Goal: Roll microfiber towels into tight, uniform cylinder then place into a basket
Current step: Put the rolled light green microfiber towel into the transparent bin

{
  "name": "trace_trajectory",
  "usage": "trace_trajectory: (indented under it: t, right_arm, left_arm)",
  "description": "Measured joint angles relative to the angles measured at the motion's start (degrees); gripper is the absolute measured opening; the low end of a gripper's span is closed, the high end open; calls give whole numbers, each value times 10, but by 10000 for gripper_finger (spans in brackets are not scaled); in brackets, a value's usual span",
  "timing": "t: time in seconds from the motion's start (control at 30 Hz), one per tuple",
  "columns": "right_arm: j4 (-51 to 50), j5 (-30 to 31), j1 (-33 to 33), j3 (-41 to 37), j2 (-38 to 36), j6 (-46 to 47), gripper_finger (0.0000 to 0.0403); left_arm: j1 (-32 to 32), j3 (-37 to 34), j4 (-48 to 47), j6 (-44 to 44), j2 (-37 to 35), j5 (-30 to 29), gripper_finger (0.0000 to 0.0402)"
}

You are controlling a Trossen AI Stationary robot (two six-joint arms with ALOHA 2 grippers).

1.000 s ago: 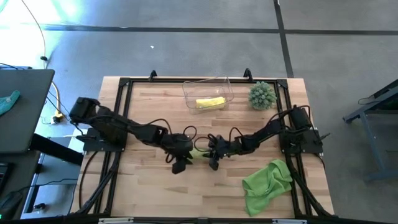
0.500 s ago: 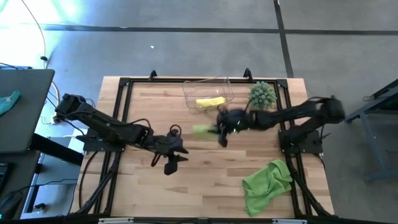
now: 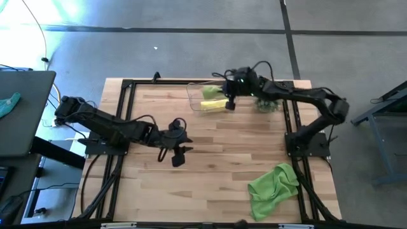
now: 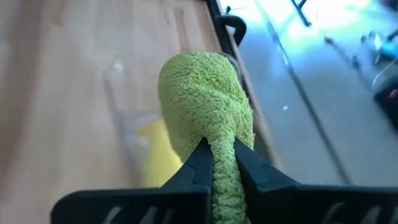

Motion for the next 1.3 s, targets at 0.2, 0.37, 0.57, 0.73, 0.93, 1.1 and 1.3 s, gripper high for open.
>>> trace_trajectory:
  t: [0.2, 0.37, 0.57, 0.73, 0.93, 1.1, 1.3]
  right_arm:
    - [57, -35, -44, 24, 111, -142, 4]
    - [112, -33, -64, 36, 184, -150, 3]
    - [150, -27, -66, 42, 213, -191, 3]
    - [100, -27, -65, 40, 228, -221, 3]
    - [69, -28, -65, 40, 230, -187, 3]
    - [49, -28, -65, 40, 230, -110, 20]
    - [29, -50, -65, 40, 230, -87, 57]
  left_arm:
    - [29, 0, -19, 0, 0, 0, 135]
    - [54, 0, -28, 0, 0, 1, 135]
    - [83, 0, -32, 5, 0, 3, 135]
    - [103, 0, -33, 11, 0, 3, 135]
    - [117, 0, -35, 10, 0, 5, 135]
    - [120, 0, -37, 11, 0, 5, 135]
    - [120, 0, -38, 15, 0, 5, 135]
